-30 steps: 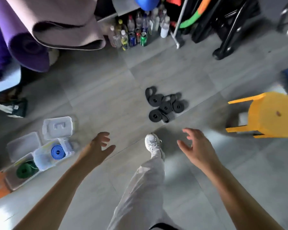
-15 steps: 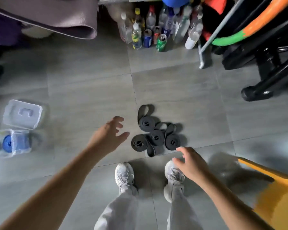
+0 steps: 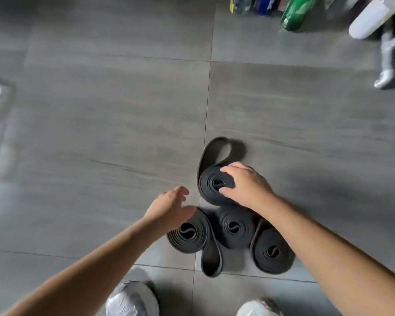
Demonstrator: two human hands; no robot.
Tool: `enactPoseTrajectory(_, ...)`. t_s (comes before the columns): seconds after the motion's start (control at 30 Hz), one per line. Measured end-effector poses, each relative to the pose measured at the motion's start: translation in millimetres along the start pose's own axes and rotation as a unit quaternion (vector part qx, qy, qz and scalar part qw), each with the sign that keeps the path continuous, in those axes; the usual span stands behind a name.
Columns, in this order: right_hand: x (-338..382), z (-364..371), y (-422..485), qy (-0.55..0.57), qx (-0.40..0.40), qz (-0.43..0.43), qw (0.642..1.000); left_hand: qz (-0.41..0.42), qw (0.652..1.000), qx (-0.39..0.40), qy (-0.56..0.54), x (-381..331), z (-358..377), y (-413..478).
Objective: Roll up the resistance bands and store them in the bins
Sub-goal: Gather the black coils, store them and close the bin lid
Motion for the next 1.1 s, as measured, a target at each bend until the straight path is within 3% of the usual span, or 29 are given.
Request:
enactPoseTrajectory(0.07, 10, 12, 33, -0.070, 0.028, -0.070, 0.995, -0.005, 1.000, -0.003, -0.022, -6, 19, 26)
enactPoseTrajectory(0.13, 13, 22, 55, -0.182, 0.066, -0.107, 0.975, -0.043, 0.991, 0.005, -0.128, -9, 35, 49)
enactPoseTrajectory(0.17, 11, 25, 62, -0.228, 0.076, -0.110, 0.964, -0.079, 0.972, 0.016, -0.220, -7, 40, 57)
enactPoseTrajectory(0.23, 3, 27, 73, -0.291, 0.082, -0.103, 0.948, -0.128, 0.901, 0.058, -0.410, -9, 47, 70)
enactPoseTrajectory(0.27, -2, 25, 74, -0.301, 0.079, -0.099, 0.945, -0.126, 0.880, 0.073, -0.453, -14, 46, 75)
enactPoseTrajectory(0.4, -24, -2, 60, -0.217, 0.007, -0.067, 0.974, -0.085, 0.934, -0.012, -0.348, -38, 16, 84)
enactPoseTrajectory(0.5, -45, -16, 42, -0.150, -0.047, -0.048, 0.986, -0.022, 0.941, -0.046, -0.335, -73, 10, 77)
enactPoseTrajectory(0.63, -51, -17, 28, -0.100, -0.055, -0.020, 0.993, 0.035, 0.967, -0.083, -0.238, -85, -7, 71)
enactPoseTrajectory(0.7, -17, -45, 13, -0.177, -0.151, -0.098, 0.968, 0.063, 0.973, -0.083, -0.204, -86, -25, 65)
enactPoseTrajectory(0.77, 26, -77, -13, -0.215, -0.269, -0.204, 0.916, 0.095, 0.980, -0.080, -0.158, -92, -44, 56)
enactPoseTrajectory(0.8, 40, -81, -19, -0.209, -0.270, -0.236, 0.910, 0.114, 0.981, -0.080, -0.136, -96, -52, 50)
enactPoseTrajectory(0.87, 49, -63, -12, -0.198, -0.133, -0.229, 0.944, 0.150, 0.979, -0.081, -0.110, -101, -67, 34)
enactPoseTrajectory(0.93, 40, -38, -6, -0.100, 0.003, -0.163, 0.981, 0.164, 0.978, -0.067, -0.114, -95, -72, 18)
enactPoseTrajectory(1.03, 37, -12, -18, 0.090, 0.078, -0.104, 0.987, 0.147, 0.980, -0.030, -0.131, -67, -59, -5)
enactPoseTrajectory(1.1, 36, 19, -28, 0.130, 0.115, -0.087, 0.981, 0.111, 0.980, -0.018, -0.162, -43, -39, -15)
Point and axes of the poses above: each hand's wrist, its own y-axis towards the middle knuckle, its own z-axis out of the palm, x = y × z, the point moved 10 cm from there along y, towards the middle knuckle, and after that the axes turned 14 degrees about y, right-handed, at the moved point
